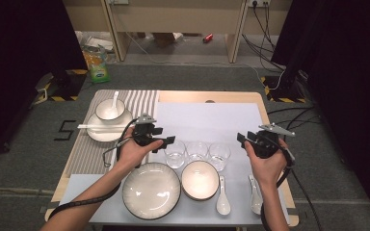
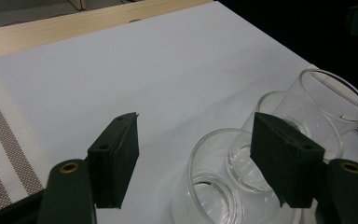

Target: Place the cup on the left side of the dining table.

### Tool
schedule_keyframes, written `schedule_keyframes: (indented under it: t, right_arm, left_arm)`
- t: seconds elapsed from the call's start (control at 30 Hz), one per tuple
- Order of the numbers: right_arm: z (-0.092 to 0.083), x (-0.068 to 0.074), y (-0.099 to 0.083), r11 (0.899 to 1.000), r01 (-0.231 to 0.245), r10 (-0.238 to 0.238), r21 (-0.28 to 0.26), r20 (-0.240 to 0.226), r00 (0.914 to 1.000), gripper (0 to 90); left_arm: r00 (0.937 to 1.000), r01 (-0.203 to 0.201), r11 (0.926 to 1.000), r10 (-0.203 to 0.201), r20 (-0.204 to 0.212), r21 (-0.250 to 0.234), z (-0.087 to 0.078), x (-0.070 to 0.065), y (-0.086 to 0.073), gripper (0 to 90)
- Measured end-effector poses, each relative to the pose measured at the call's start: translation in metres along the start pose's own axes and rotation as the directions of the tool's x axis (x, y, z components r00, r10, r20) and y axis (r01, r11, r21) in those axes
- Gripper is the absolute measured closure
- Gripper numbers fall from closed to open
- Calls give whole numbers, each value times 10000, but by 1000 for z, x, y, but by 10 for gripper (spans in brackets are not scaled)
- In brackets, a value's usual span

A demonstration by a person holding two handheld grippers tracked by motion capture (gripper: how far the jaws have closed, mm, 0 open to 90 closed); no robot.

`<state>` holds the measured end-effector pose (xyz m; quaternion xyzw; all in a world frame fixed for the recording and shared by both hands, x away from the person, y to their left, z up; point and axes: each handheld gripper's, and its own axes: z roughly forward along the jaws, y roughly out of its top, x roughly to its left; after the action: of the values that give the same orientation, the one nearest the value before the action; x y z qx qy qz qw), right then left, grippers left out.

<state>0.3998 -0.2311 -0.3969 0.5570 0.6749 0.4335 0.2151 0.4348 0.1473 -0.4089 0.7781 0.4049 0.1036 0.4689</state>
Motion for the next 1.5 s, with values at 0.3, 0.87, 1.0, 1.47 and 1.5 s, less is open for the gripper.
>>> schedule_keyframes:
  t: [0.3, 0.87, 1.0, 1.47, 1.5]
  right_arm:
    - [-2, -2, -1, 10000, -44, 44, -60, 23, 10000, 541]
    - [1, -5, 1, 10000, -94, 94, -8, -40, 9999, 540]
    - [0, -6, 1, 9999, -116, 115, -39, -61, 9999, 540]
    - [0, -3, 2, 9999, -122, 122, -52, -73, 9999, 538]
    - [0, -3, 2, 9999, -129, 129, -57, -77, 9999, 538]
  left_arm:
    - [10000, -25, 9999, 24, 45, 135, 2, -4, -3, 320]
    - [9996, -197, 9996, 194, 192, 184, 9, -8, -5, 328]
    - [9996, -226, 9994, 222, 172, 251, 10, -8, -4, 331]
    - [9997, -192, 9974, 181, 166, 692, 21, -8, -13, 346]
    - [9998, -176, 9970, 166, 144, 747, 22, -8, -13, 349]
